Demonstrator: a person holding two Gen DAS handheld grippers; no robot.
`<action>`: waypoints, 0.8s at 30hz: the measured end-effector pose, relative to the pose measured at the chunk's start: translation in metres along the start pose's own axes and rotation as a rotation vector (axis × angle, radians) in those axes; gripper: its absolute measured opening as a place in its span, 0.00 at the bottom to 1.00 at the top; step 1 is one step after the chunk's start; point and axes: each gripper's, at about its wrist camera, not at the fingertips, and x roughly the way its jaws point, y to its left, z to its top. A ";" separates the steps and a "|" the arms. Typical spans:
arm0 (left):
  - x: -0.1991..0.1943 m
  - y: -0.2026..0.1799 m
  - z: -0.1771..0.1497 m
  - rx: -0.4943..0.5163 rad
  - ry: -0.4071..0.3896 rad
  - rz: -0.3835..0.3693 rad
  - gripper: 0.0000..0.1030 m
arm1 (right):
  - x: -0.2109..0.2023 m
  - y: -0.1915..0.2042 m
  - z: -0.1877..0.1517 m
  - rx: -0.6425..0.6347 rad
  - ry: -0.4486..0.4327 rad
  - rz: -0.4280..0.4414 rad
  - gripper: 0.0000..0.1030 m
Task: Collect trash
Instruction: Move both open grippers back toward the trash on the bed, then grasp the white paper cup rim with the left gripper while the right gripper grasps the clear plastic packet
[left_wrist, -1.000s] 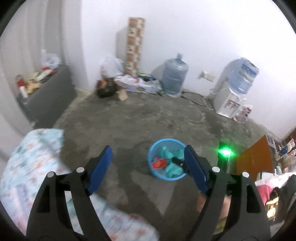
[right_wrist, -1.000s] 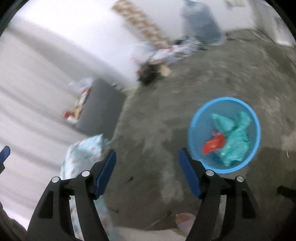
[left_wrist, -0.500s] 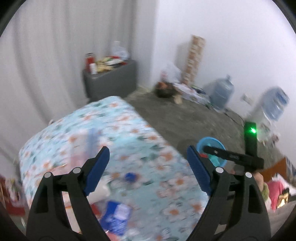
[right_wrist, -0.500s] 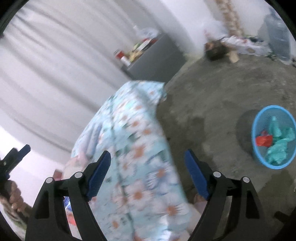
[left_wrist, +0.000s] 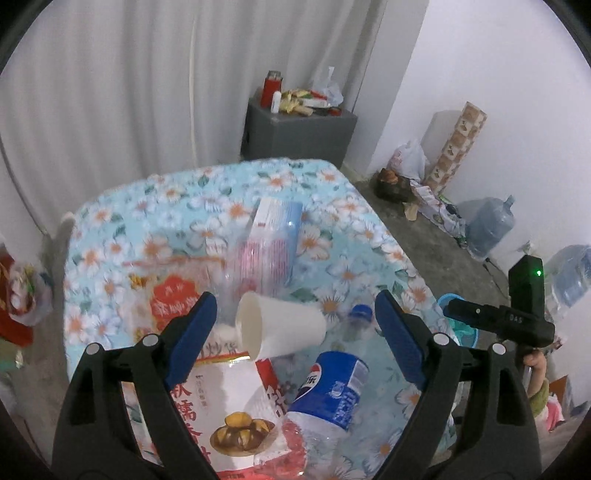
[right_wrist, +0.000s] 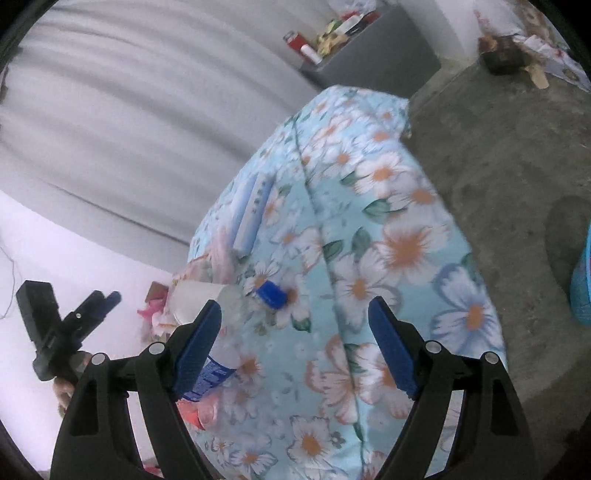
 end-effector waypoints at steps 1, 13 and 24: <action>0.004 0.005 -0.003 -0.008 0.003 -0.009 0.80 | 0.005 0.003 0.001 -0.002 0.009 0.002 0.77; 0.057 0.036 -0.028 -0.102 0.105 -0.156 0.64 | 0.064 0.057 0.053 -0.032 0.163 0.230 0.77; 0.075 0.059 -0.036 -0.181 0.139 -0.242 0.42 | 0.176 0.094 0.071 -0.017 0.423 0.179 0.64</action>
